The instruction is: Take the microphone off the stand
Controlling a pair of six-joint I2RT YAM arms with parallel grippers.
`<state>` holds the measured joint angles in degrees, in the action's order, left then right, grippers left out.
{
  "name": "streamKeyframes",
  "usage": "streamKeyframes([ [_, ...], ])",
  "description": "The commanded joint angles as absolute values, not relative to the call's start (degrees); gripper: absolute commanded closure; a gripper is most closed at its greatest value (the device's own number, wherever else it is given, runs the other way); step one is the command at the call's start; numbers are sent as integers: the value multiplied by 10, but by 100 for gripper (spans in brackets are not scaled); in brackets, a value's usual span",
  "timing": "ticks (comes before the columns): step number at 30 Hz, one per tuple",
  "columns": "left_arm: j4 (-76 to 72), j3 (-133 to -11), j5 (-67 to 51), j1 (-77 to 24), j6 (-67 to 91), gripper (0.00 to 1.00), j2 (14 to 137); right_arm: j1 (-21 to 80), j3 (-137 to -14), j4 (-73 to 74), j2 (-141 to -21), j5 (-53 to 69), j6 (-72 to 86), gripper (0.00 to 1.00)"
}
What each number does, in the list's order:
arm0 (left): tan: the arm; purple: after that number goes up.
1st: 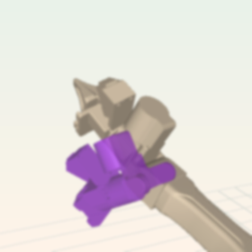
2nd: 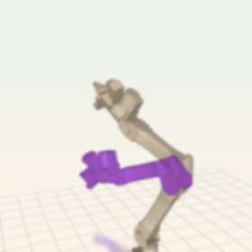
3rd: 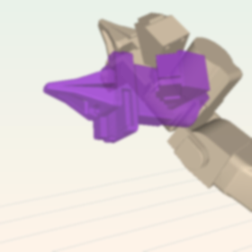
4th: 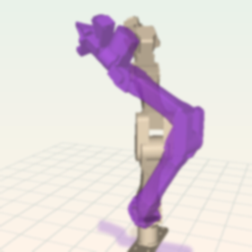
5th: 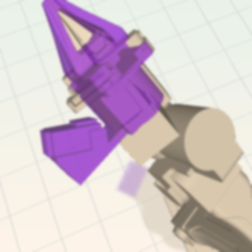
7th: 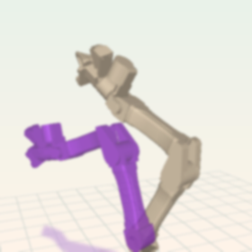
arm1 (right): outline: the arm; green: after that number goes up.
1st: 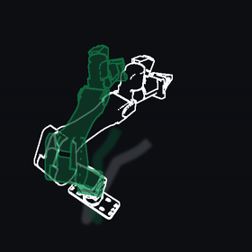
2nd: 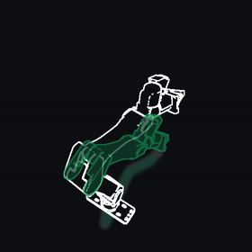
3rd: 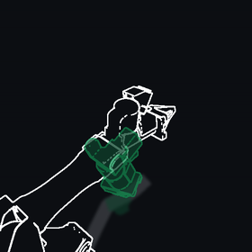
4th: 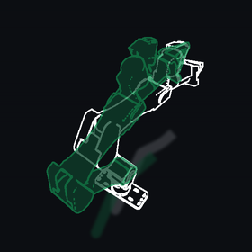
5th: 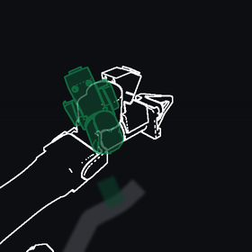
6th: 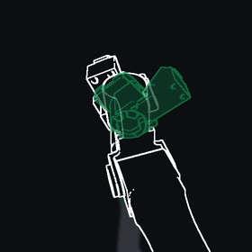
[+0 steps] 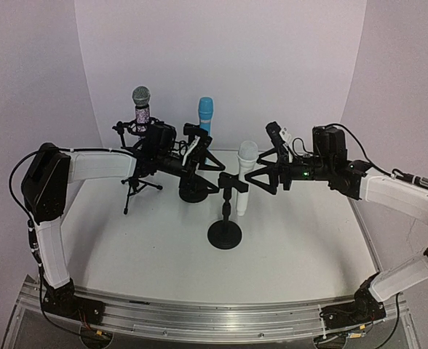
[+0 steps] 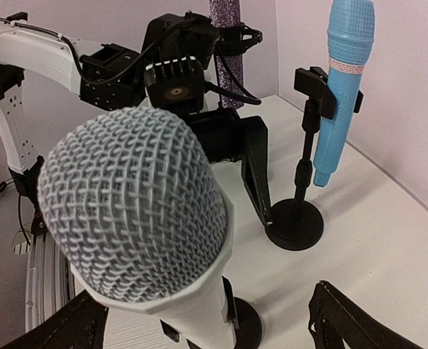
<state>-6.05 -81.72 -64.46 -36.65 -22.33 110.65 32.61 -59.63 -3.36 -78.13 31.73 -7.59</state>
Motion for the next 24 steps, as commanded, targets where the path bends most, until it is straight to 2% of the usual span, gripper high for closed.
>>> streamKeyframes([
  [1,-113,-826,-618,-374,-191,9,1098,336,-627,-49,-795,312,-89,7],
  [5,-127,-817,-627,-377,-185,17,1094,338,-630,-52,-802,313,-90,8],
  [12,-114,-811,-636,-382,-198,37,1094,339,-640,-58,-811,312,-89,12],
  [24,-109,-806,-663,-381,-219,55,1088,342,-649,-64,-823,315,-86,17],
])
